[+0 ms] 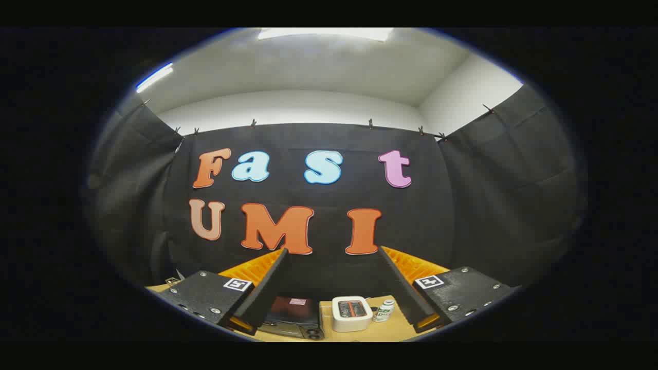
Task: Open the toaster oven, put the food inside, and close the toaster oven door.
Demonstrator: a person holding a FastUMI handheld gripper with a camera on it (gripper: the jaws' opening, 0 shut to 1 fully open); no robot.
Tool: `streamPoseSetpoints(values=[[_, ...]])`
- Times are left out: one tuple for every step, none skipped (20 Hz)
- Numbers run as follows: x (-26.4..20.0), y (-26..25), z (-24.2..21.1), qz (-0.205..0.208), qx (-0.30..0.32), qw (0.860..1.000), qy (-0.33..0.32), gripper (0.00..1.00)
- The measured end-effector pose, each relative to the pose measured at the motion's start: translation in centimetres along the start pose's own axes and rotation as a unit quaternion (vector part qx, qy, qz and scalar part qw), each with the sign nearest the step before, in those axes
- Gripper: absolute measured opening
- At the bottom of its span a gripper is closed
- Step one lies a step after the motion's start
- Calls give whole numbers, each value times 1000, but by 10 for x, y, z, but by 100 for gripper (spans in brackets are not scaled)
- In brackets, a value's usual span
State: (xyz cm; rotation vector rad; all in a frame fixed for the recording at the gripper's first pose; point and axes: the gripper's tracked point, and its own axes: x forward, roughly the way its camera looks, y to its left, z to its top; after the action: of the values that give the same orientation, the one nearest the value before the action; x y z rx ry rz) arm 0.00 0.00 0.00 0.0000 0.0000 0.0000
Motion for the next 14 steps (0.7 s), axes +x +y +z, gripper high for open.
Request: streamPoseSetpoints(values=[[1, 0, 0, 0, 0, 1000, 0, 99], [1, 0, 0, 0, 0, 1000, 1, 99], [0, 0, -1, 0, 0, 1000, 1, 99], [0, 1, -1, 0, 2, 1000, 2, 99], [0, 1, 0, 0, 4, 1000, 2, 99], [0, 0, 0, -1, 5, 1000, 2, 99], [1, 0, 1, -1, 6, 1000, 0, 99], [0, 0, 1, -2, 6, 1000, 1, 99], [1, 0, 1, -2, 8, 1000, 1, 99], [1, 1, 1, -2, 9, 1000, 2, 99], [0, 1, 0, -2, 9, 1000, 3, 99], [1, 1, -1, -2, 10, 1000, 4, 99], [1, 1, -3, -3, 10, 1000, 6, 99], [2, 3, -6, -2, 10, 1000, 9, 99]])
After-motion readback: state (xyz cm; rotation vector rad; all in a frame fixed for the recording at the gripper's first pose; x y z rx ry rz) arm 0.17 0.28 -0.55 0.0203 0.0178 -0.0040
